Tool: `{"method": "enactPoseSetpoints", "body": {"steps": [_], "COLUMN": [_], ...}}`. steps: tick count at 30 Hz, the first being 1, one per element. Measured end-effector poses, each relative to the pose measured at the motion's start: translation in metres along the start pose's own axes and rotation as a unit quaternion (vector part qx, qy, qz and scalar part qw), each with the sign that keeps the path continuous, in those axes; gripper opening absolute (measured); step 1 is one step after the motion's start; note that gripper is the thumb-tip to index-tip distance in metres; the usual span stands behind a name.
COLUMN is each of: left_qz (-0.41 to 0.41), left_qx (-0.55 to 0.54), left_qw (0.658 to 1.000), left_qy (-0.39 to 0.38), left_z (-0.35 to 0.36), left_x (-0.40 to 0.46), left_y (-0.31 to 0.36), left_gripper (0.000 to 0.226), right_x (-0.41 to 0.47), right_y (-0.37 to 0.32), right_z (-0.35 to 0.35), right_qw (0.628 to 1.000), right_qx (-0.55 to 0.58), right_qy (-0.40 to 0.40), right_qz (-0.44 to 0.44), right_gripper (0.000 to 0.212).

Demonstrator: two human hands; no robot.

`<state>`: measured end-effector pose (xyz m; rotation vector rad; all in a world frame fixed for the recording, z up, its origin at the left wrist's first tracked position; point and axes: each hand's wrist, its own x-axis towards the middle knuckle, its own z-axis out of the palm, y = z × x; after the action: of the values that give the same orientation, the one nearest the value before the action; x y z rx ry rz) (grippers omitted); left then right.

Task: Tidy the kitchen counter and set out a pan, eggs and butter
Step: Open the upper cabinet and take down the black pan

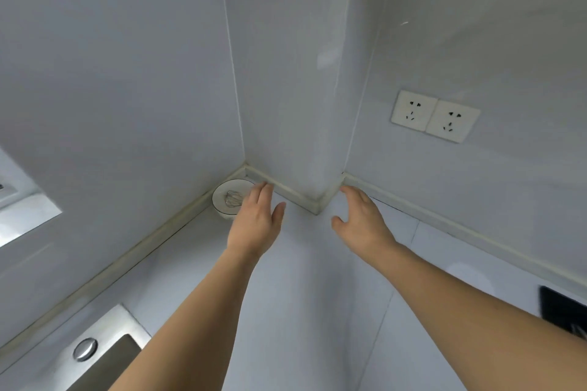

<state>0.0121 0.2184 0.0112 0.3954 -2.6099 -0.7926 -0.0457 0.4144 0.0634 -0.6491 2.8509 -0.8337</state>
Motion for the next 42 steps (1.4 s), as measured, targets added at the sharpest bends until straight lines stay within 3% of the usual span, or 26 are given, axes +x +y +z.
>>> {"method": "enactPoseSetpoints", "body": {"steps": [8, 17, 31, 42], "left_qz": [0.121, 0.247, 0.481, 0.612], "left_qx": [-0.015, -0.022, -0.075, -0.099], "left_qw": [0.992, 0.965, 0.859, 0.764], "left_qy": [-0.024, -0.085, -0.158, -0.178], "left_z": [0.014, 0.028, 0.055, 0.046], "left_x": [-0.040, -0.153, -0.372, -0.499], "left_y": [0.131, 0.279, 0.539, 0.711], "left_gripper": [0.048, 0.049, 0.051, 0.051], "right_x": [-0.102, -0.296, -0.605, -0.777], "right_y": [0.069, 0.142, 0.224, 0.257], "right_z": [-0.093, -0.173, -0.293, -0.377], "right_qw": [0.994, 0.974, 0.892, 0.812], "right_qx": [-0.003, -0.006, -0.057, -0.080], "right_qy": [0.086, 0.176, 0.326, 0.414], "right_qz": [0.066, 0.143, 0.307, 0.404], "right_gripper": [0.064, 0.064, 0.060, 0.056]}}
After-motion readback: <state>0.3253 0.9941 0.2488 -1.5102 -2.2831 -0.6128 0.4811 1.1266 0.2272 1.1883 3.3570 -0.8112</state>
